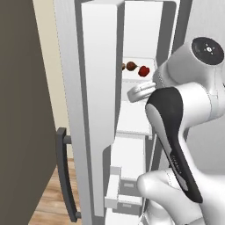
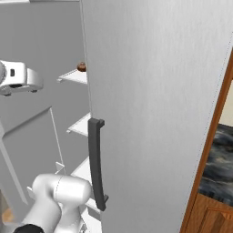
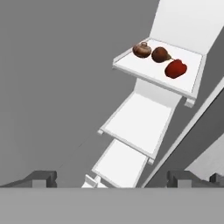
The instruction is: Take the pear, bell pepper, and mushroom from the freezer and place them in the bowl on the counter.
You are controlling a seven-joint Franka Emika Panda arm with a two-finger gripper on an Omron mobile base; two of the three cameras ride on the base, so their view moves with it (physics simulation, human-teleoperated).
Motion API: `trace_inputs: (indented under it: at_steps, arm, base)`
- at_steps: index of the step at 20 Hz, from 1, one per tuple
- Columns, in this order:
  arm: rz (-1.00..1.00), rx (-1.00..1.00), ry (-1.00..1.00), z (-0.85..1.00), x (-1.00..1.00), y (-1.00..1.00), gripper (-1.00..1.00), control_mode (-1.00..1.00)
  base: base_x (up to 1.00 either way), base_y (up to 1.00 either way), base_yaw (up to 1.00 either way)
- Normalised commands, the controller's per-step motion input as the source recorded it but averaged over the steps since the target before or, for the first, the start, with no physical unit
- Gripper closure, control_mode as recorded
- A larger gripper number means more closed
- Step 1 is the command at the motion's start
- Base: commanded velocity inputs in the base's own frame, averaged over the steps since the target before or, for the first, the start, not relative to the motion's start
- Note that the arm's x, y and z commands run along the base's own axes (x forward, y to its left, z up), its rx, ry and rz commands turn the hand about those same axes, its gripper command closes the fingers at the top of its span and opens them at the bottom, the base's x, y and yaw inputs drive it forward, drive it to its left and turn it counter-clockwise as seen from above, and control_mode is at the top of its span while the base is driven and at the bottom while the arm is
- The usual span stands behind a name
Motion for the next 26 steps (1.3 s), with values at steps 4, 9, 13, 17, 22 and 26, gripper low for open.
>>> trace_inputs:
  at_steps: [4, 9, 13, 17, 22, 26]
  arm:
    - [0.23, -0.12, 0.0, 0.17, 0.05, -0.17, -1.0, -1.0]
    - [0.16, -0.27, -0.04, 0.0, 0.2, 0.0, -1.0, -1.0]
    - [0.14, -0.34, -0.02, 0.0, 0.2, 0.0, -1.0, -1.0]
    - [0.16, -0.15, 0.03, 0.0, 0.27, 0.0, -1.0, -1.0]
    - [0.15, -0.1, 0.17, 0.0, 0.38, 0.0, -1.0, -1.0]
    - [0.08, -0.1, 0.02, 0.0, 0.33, -0.06, -1.0, -1.0]
  base:
    - [0.0, 0.0, 0.0]
    - [0.0, 0.0, 0.0]
    - [0.0, 0.0, 0.0]
    - [0.0, 0.0, 0.0]
    - [0.0, 0.0, 0.0]
    - [0.0, 0.0, 0.0]
